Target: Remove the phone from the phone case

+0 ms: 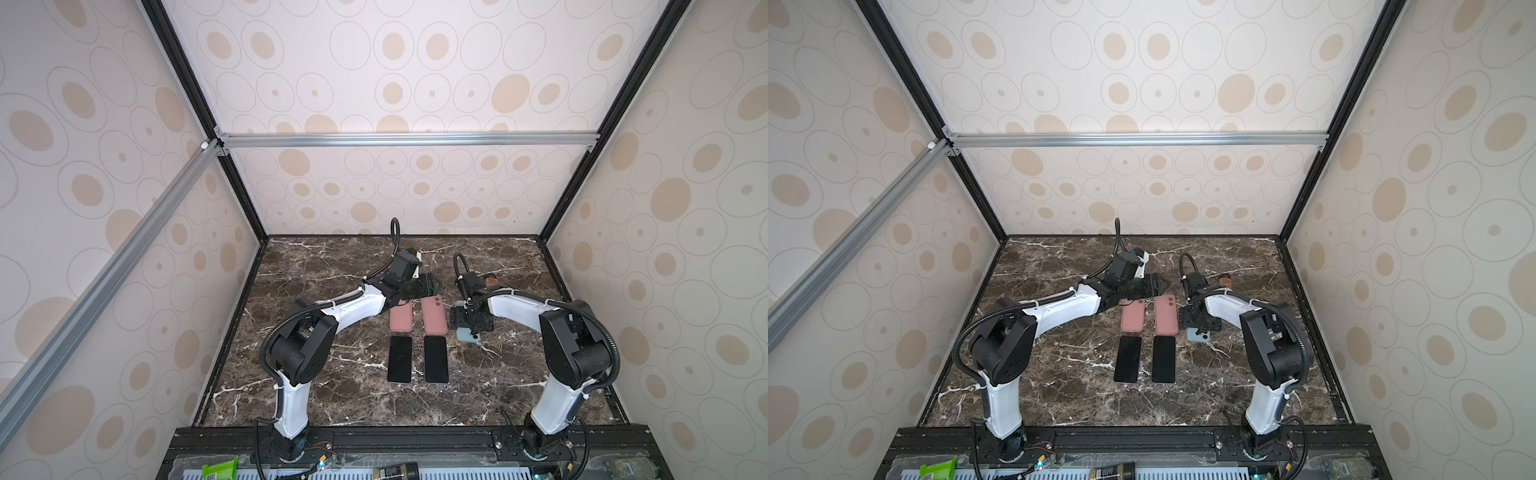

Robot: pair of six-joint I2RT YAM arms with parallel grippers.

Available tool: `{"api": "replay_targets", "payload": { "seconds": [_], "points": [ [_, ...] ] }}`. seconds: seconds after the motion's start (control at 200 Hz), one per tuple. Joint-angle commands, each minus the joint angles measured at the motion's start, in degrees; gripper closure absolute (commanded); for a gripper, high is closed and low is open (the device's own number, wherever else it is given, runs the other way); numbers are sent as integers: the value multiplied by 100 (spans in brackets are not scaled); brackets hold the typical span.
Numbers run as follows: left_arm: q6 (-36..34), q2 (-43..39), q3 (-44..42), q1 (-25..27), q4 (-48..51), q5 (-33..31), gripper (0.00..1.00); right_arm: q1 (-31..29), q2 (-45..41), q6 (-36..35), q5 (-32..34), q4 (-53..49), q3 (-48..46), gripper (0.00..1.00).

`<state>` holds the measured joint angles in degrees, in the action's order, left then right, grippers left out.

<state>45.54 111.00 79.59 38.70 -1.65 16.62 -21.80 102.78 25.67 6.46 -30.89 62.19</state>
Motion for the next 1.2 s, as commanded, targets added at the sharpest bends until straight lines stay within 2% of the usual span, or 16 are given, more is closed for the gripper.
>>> {"api": "replay_targets", "payload": {
  "seconds": [0.0,0.135,0.23,0.475,0.53,0.65,0.78,1.195],
  "points": [
    [-16,-2,96,-12,-90,-19,30,-31,233,128,241,-429,21,16],
    [23,45,108,-12,-90,-41,30,-24,280,278,406,-608,6,20],
    [122,147,135,-12,-167,93,30,20,155,276,207,-496,-120,22],
    [518,456,233,121,-465,372,32,544,-555,298,-1668,715,-1003,25],
    [618,580,301,167,-496,461,33,826,-630,298,-2059,930,-1151,26],
    [794,806,452,330,-555,505,34,1040,-753,314,-2547,1248,-1421,26],
    [979,1115,709,471,-570,633,35,1194,-851,351,-2751,1457,-1645,26],
    [1028,2136,1871,721,9,1001,42,1245,-985,222,-2623,1464,-1817,25]
  ]
}}
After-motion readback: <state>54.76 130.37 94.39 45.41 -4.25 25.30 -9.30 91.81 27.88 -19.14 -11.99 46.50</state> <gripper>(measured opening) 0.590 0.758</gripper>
